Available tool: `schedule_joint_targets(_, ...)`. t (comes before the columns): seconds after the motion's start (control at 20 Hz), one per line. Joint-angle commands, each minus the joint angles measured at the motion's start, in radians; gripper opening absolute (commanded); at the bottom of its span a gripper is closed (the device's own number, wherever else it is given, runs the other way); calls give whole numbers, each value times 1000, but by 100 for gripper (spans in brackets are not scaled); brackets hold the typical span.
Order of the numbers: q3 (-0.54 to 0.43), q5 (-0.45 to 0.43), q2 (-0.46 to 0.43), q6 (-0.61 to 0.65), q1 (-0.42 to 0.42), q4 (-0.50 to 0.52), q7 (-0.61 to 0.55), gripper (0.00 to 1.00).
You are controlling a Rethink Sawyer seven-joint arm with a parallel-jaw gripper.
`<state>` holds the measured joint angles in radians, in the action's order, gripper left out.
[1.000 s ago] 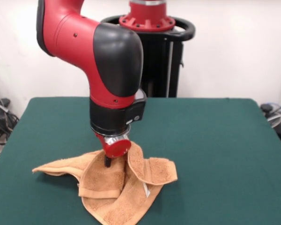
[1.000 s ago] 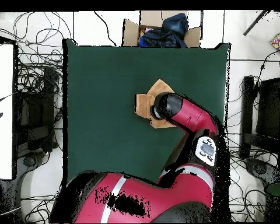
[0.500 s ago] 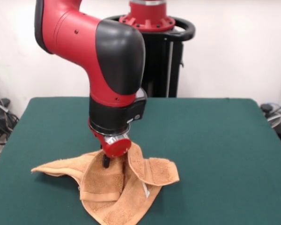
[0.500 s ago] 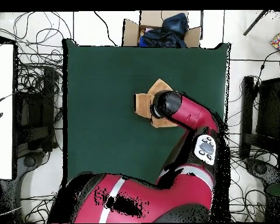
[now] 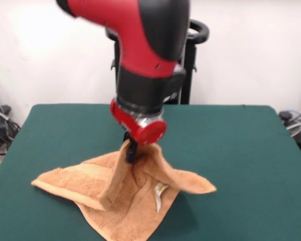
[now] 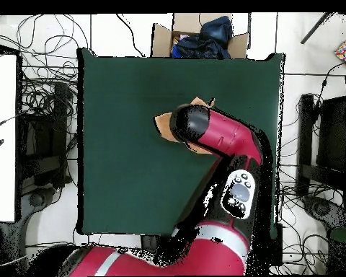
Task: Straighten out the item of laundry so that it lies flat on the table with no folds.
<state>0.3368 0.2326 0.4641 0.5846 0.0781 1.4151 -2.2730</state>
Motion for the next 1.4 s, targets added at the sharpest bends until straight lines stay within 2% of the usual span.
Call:
schedule_joint_targets(0.05, 26, -41, 104, 143, -48, 97, -114, 0)
schedule_joint_targets(0.4, 99, -52, 200, 267, -103, 116, -123, 0)
schedule_joint_targets(0.9, 248, -100, 443, 419, -215, 216, -148, 0)
schedule_joint_targets(1.1, 299, -122, 510, 461, -250, 242, -161, 0)
schedule_joint_targets(1.4, 281, -118, 572, 320, -222, 361, -112, 0)
